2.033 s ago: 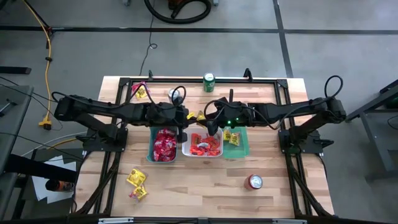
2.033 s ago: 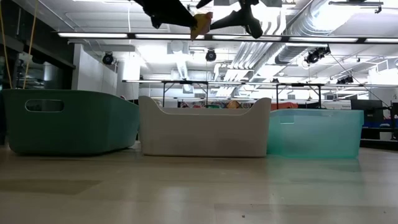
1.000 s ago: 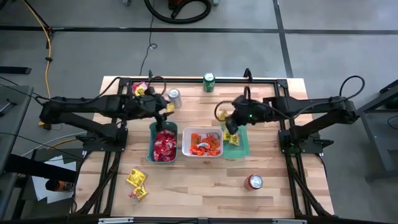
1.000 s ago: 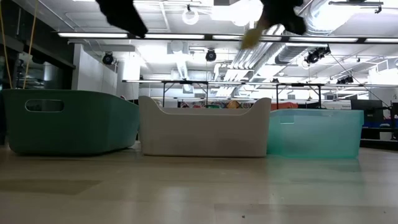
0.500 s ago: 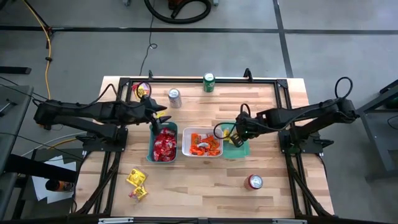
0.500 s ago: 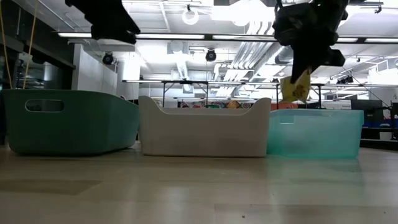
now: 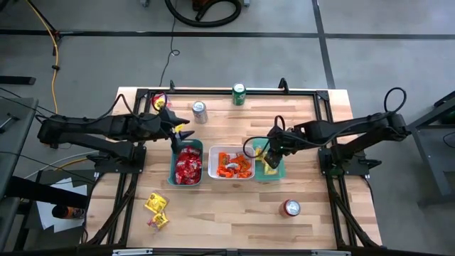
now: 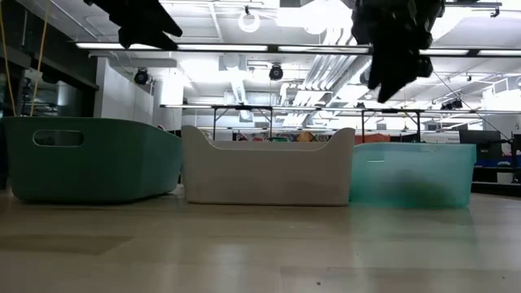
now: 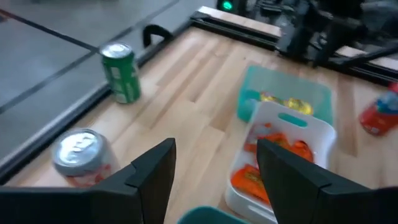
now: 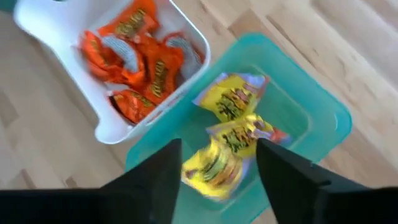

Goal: Sort candy
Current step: Put the yellow candy into the light green bin

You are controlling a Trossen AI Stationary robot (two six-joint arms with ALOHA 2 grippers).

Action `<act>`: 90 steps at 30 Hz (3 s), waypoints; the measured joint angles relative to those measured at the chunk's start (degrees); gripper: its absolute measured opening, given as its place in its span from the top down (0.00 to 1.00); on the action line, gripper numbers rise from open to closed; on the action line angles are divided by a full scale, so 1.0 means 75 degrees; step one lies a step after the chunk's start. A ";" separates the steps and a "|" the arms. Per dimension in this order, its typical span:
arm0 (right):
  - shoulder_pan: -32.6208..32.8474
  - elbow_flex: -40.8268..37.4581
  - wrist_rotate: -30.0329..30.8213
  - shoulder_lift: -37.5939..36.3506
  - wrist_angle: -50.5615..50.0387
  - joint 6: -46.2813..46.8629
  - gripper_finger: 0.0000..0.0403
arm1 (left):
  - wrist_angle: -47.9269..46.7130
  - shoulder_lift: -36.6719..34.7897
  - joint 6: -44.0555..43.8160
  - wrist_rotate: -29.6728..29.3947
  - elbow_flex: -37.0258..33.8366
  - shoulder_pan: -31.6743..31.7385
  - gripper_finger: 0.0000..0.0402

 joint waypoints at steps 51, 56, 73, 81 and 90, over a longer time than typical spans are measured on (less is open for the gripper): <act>-0.1192 0.0466 0.1032 0.0000 0.0724 -0.1853 0.37 | -0.2177 0.6652 -0.6413 0.2392 0.1348 -0.7810 0.69; -0.1192 0.0466 0.1049 0.0000 0.0775 -0.1850 0.37 | -0.2277 0.5321 -0.5935 0.2282 0.1346 -0.7541 0.96; -0.1110 0.0466 -0.0200 0.0002 0.2879 -0.1135 0.37 | -0.2292 0.0488 -0.0765 -0.2135 0.1179 -0.2750 1.00; -0.0773 0.0466 -0.0768 0.0003 0.4656 -0.1131 0.37 | 0.3486 0.0798 0.0601 0.0638 -0.0789 -0.0804 1.00; -0.0667 0.0466 -0.0088 0.0523 0.6562 -0.1471 0.37 | 0.6266 0.2559 0.0882 0.0973 -0.1075 -0.0533 1.00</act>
